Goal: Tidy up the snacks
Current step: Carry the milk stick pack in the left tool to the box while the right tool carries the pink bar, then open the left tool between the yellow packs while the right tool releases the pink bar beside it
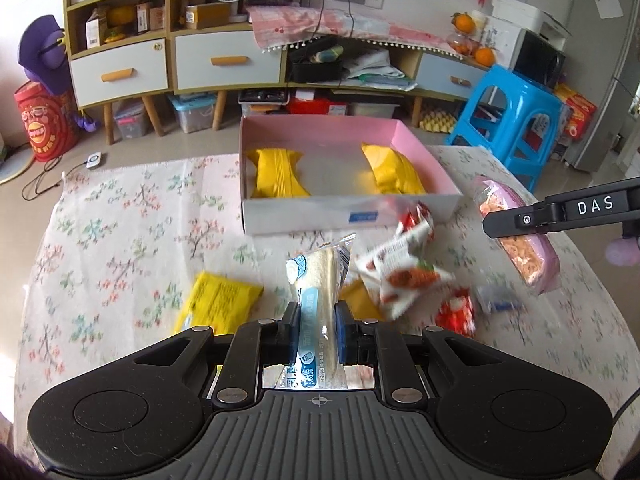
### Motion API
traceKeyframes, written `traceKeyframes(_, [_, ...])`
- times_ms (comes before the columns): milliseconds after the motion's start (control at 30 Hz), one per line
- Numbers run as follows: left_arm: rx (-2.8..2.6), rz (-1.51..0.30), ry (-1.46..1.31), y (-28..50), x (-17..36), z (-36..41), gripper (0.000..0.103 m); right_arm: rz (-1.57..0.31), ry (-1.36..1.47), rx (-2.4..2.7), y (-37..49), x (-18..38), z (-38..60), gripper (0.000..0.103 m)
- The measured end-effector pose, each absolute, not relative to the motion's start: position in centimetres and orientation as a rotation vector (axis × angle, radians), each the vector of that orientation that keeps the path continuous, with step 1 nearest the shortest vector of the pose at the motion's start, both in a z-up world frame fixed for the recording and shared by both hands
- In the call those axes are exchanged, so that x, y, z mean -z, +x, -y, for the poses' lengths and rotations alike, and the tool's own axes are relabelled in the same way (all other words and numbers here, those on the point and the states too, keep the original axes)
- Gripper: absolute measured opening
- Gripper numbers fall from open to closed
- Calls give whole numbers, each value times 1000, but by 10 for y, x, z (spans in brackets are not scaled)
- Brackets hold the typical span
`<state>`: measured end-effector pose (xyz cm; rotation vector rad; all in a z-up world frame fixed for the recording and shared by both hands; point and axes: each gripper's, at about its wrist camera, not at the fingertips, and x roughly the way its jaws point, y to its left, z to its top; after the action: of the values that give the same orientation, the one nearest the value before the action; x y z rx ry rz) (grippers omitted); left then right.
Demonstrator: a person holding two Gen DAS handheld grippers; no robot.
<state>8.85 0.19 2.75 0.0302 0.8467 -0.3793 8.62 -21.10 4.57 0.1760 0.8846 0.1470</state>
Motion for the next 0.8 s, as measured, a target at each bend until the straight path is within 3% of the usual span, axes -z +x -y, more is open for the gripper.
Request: traceKeyframes(800, [319,-816,-124,228,-9,54,15,-830,271,-104,214,-33,235,20])
